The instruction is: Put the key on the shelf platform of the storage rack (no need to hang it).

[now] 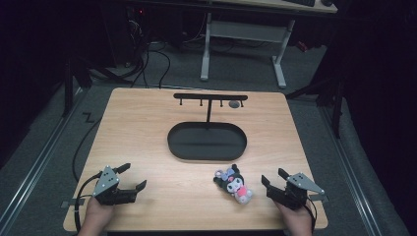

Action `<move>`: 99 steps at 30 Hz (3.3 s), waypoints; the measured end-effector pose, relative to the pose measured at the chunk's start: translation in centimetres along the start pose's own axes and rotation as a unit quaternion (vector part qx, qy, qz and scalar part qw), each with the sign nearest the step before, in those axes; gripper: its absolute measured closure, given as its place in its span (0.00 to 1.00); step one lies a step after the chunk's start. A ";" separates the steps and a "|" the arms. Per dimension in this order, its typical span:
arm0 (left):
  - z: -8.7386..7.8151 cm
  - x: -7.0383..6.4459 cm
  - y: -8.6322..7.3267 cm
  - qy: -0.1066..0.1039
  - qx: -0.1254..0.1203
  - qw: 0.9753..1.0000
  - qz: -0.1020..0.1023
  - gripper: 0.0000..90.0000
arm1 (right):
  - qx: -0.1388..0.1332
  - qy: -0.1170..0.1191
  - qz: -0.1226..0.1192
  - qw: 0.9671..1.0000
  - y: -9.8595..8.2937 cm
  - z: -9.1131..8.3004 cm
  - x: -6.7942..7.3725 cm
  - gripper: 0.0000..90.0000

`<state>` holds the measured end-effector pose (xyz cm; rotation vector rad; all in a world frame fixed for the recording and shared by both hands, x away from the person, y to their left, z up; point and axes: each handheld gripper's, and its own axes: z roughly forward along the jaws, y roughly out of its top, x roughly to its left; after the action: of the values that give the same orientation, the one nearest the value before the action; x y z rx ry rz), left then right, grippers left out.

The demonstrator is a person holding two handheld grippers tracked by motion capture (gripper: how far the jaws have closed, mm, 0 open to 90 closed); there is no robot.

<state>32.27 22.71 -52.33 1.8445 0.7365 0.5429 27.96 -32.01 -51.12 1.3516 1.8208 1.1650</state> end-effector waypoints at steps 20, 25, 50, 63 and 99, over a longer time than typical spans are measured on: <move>0.4 -0.3 0.1 0.005 0.002 1.000 0.009 0.17 | -0.009 -0.008 0.002 1.000 -0.3 -0.2 -0.6 0.27; 0.4 -0.4 0.1 0.006 0.001 1.000 0.015 0.16 | -0.004 -0.001 0.005 1.000 -0.2 -0.2 -0.5 0.27; -0.5 0.4 0.2 0.025 -0.021 0.999 -0.011 0.01 | 0.088 -0.035 0.002 0.995 2.1 1.4 0.8 0.17; 0.1 -0.2 0.3 0.010 -0.007 1.000 0.007 0.02 | 0.104 -0.052 -0.004 0.993 2.1 1.1 -0.1 0.17; 0.3 -0.3 0.2 0.008 -0.003 1.000 0.010 0.07 | 0.276 -0.009 -0.039 0.960 4.4 2.5 0.8 0.18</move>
<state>32.32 22.25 -52.27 1.8450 0.7266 0.5720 31.74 -30.02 -48.26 1.5528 2.2641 0.6130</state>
